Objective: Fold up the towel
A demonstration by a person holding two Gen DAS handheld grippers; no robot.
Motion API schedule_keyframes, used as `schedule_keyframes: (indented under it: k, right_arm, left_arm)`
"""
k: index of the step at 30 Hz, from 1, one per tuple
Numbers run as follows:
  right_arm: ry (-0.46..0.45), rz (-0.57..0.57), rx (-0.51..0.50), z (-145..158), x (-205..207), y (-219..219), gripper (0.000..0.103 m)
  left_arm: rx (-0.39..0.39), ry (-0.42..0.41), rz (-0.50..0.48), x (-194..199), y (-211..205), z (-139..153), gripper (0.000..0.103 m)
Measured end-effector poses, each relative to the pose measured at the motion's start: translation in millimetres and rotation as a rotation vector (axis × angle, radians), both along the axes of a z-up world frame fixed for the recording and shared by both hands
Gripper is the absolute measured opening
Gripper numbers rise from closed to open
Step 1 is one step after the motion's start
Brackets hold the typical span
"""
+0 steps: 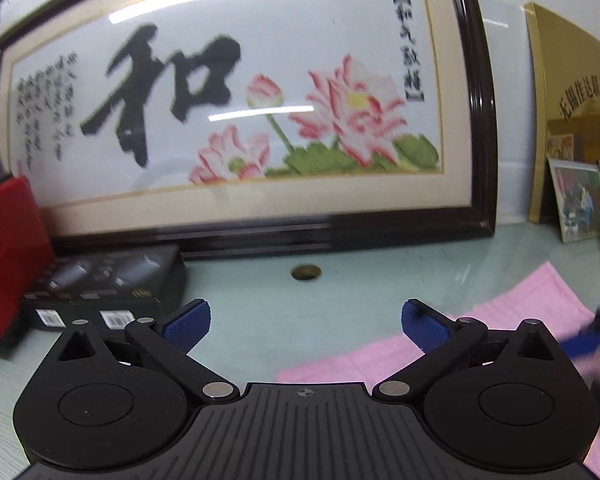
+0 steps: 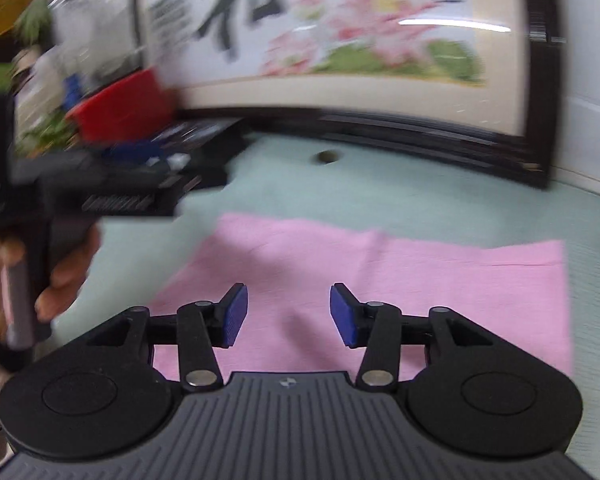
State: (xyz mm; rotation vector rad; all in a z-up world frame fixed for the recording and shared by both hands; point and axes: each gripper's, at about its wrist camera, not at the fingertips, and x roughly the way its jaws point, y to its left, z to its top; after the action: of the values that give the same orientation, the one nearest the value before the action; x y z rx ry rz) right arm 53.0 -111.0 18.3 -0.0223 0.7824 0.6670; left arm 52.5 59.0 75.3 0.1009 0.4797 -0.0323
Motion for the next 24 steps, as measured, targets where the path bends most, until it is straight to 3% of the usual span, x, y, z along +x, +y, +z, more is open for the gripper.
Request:
schedule_keyframes:
  k: [5,7,9,11,13,16,22,24]
  right_arm:
    - [0.012,0.075,-0.161,-12.3,-7.4,60.0,0.052]
    - [-0.048,0.06,-0.209,-19.4,-8.5,72.4,0.052]
    - [-0.067,0.011,-0.208,-19.2,-3.1,77.2,0.039]
    - [-0.081,-0.043,-0.216,-17.2,6.9,80.8,0.02]
    - [-0.084,-0.081,-0.224,-15.2,22.2,84.6,0.017]
    - [-0.072,-0.107,-0.218,-12.7,45.0,87.1,0.016]
    - [-0.059,-0.175,-0.104,-16.3,89.7,80.2,0.017]
    - [-0.015,-0.178,-0.025,-15.7,97.6,69.8,0.026]
  left_arm:
    - [0.003,-0.002,0.063,1.9,14.7,9.1,0.103]
    - [-0.01,0.005,0.091,2.5,23.3,12.1,0.103]
    - [-0.038,0.01,0.12,1.8,34.4,15.7,0.103]
    - [-0.083,0.017,0.152,1.8,47.3,19.1,0.103]
    - [-0.131,0.024,0.183,2.6,59.4,21.2,0.103]
    - [-0.16,0.024,0.22,2.3,70.1,20.7,0.103]
    - [-0.171,0.016,0.238,0.8,79.6,16.9,0.103]
    - [-0.18,0.03,0.225,2.7,79.7,13.1,0.103]
